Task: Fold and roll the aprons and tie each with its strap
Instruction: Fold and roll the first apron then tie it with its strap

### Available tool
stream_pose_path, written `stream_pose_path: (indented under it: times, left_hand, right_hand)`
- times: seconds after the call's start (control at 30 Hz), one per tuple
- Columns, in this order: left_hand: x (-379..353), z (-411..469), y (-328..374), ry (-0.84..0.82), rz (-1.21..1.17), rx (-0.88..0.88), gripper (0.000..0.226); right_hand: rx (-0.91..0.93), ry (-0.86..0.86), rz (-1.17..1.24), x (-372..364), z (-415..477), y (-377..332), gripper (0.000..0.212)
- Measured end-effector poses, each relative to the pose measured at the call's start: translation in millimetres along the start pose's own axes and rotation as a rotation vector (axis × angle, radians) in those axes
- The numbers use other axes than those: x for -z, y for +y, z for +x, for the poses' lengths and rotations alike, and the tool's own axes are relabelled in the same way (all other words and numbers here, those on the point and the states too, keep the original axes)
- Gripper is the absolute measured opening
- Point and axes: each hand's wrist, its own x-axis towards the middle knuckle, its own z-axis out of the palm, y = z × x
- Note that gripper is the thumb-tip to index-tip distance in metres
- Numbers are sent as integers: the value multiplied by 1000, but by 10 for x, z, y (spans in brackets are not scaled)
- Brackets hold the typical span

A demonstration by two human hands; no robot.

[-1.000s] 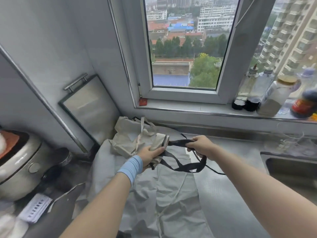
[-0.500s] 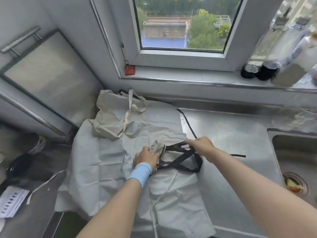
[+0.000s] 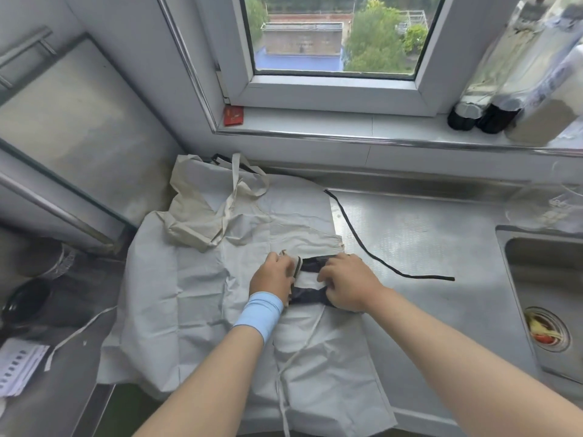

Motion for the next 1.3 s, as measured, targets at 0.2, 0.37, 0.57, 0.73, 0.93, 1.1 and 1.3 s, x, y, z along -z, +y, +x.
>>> stream_pose_path:
  times: [0.2, 0.37, 0.57, 0.73, 0.93, 1.1, 1.3]
  left_hand:
    - [87, 67, -237, -78, 94, -91, 19]
    - [81, 52, -73, -264, 231, -270, 57]
    - [-47, 73, -59, -283, 176, -205, 17]
    - [55, 101, -61, -188, -165, 56, 13]
    - [132, 212, -15, -91, -1261, 651, 68]
    - [283, 120, -113, -70, -1592, 724, 41]
    - [247, 76, -175, -60, -1619, 653, 30]
  right_hand:
    - [10, -54, -354, -26, -122, 126, 10]
    - [129, 145, -400, 61, -237, 224, 9]
    - [198, 114, -349, 195, -395, 294, 5]
    - [138, 1, -322, 165, -450, 315, 14]
    - [66, 32, -330, 128, -423, 209, 48]
    - [8, -158, -243, 93, -314, -98, 44]
    - [-81, -35, 105, 32, -24, -598, 37]
